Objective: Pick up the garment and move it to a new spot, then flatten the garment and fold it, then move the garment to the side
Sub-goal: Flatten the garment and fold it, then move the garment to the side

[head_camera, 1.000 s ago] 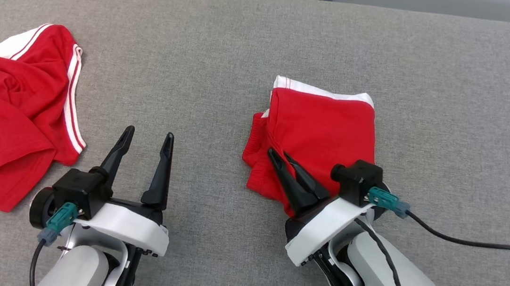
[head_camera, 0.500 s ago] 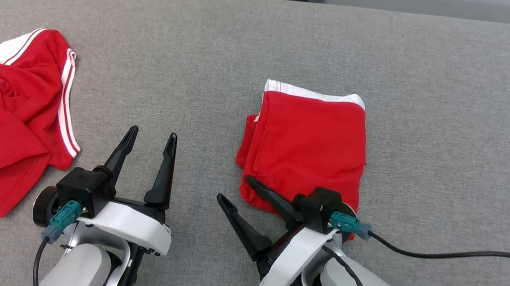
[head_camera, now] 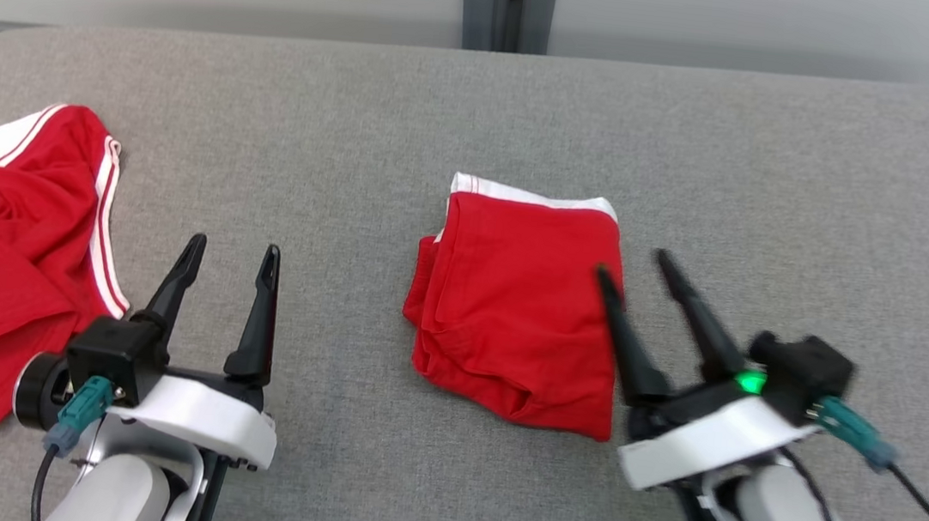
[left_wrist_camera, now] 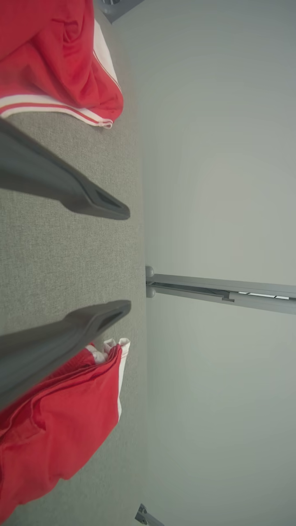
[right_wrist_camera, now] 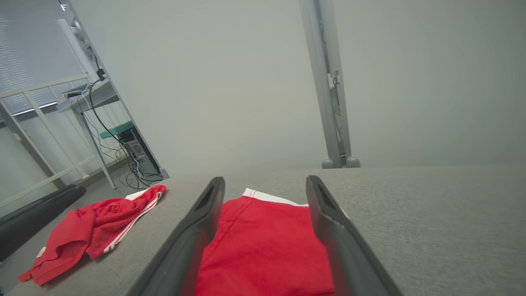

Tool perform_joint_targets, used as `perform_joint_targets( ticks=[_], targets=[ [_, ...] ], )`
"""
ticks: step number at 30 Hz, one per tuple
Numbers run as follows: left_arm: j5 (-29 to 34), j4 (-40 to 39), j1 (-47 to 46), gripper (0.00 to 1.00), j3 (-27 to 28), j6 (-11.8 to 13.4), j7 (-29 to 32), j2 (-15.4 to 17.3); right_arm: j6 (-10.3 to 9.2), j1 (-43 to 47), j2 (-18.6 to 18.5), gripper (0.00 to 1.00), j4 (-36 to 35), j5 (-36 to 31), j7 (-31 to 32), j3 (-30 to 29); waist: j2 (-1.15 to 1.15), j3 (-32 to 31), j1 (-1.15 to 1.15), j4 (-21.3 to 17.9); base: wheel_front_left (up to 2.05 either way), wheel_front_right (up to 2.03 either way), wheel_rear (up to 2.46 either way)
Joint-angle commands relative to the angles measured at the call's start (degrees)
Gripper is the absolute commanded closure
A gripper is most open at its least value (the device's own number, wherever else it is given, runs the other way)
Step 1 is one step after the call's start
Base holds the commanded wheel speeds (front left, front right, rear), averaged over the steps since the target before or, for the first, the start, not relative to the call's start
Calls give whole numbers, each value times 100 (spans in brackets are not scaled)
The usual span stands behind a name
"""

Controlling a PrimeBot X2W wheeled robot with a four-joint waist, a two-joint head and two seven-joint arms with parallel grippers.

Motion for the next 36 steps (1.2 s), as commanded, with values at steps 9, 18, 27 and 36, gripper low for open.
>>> perform_joint_targets(
  ticks=[9, 18, 27, 36],
  targets=[
    [73, -180, 268, 0, 42, 151, 31, 189, 1, 850, -273, 0, -513, -783, 284, -1754, 0, -447, 0, -210, 0, 0, 0],
    [108, -337, 471, 0, 19, 250, 116, 334, 1, 1474, -201, 0, -977, -1181, 675, -2457, 0, -740, 0, -290, 0, 0, 0],
    [95, -463, 559, 0, -14, 329, 174, 349, 1, 1718, -105, 0, -1251, -1238, 891, -2609, 0, -775, 0, -282, 0, 0, 0],
    [86, -494, 534, 0, -29, 354, 167, 367, 1, 1712, -48, 0, -1361, -1243, 954, -2617, 0, -748, 0, -278, 0, 0, 0]
  ],
)
